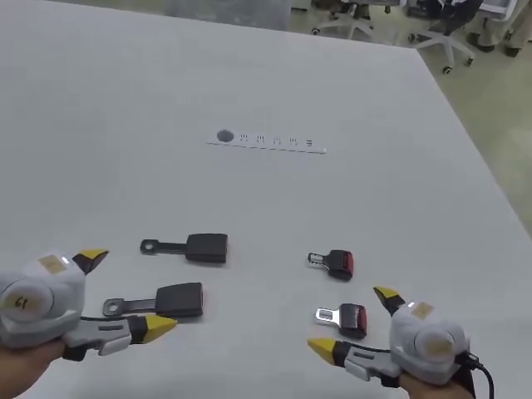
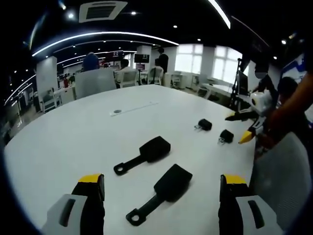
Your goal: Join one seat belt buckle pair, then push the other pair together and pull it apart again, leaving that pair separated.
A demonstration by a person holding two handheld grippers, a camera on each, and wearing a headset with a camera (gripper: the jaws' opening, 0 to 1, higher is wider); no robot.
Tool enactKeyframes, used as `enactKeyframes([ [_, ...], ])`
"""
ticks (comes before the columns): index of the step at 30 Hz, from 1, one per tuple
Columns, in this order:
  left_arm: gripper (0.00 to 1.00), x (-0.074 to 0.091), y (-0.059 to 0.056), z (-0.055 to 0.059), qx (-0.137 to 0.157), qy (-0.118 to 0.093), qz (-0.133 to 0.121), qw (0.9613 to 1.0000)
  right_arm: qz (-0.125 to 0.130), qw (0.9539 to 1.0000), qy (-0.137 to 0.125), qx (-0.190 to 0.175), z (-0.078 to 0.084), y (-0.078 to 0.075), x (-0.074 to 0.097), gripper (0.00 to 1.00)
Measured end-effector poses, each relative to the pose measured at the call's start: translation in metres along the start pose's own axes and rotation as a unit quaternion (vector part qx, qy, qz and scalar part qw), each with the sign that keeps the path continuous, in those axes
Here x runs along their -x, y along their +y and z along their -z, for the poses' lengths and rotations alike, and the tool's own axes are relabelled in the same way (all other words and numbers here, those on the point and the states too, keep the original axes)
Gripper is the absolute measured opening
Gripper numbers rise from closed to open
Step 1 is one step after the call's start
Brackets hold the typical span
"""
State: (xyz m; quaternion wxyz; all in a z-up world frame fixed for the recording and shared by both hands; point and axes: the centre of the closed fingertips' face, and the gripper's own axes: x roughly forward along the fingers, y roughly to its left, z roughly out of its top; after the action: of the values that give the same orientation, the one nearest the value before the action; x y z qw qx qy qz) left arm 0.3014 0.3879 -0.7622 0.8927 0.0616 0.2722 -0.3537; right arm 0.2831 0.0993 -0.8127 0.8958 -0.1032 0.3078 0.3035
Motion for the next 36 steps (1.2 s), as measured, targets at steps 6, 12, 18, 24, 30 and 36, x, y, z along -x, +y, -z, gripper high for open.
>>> enactKeyframes([
  [6,0.98,-0.01,-0.007,0.009,-0.028,0.028,0.019,0.999,-0.012,0.9997,0.017,0.016,0.006,-0.003,-0.004,0.92],
  [12,0.97,-0.019,-0.007,0.008,-0.032,0.033,0.032,0.9984,-0.022,0.9992,0.026,0.022,0.009,-0.008,-0.006,0.9],
  [18,0.97,-0.03,-0.008,0.011,-0.042,0.047,0.049,0.9968,-0.047,0.9976,0.042,0.028,0.016,-0.009,-0.008,0.89],
  [24,0.94,-0.041,-0.011,0.016,-0.05,0.06,0.064,0.9948,-0.063,0.9957,0.055,0.041,0.022,-0.012,-0.01,0.88],
  [30,0.93,-0.049,-0.013,0.021,-0.055,0.072,0.074,0.9932,-0.079,0.9937,0.064,0.047,0.025,-0.015,-0.014,0.86],
  [36,0.92,-0.054,-0.013,0.027,-0.058,0.081,0.083,0.9916,-0.095,0.9915,0.07,0.055,0.025,-0.015,-0.017,0.86],
])
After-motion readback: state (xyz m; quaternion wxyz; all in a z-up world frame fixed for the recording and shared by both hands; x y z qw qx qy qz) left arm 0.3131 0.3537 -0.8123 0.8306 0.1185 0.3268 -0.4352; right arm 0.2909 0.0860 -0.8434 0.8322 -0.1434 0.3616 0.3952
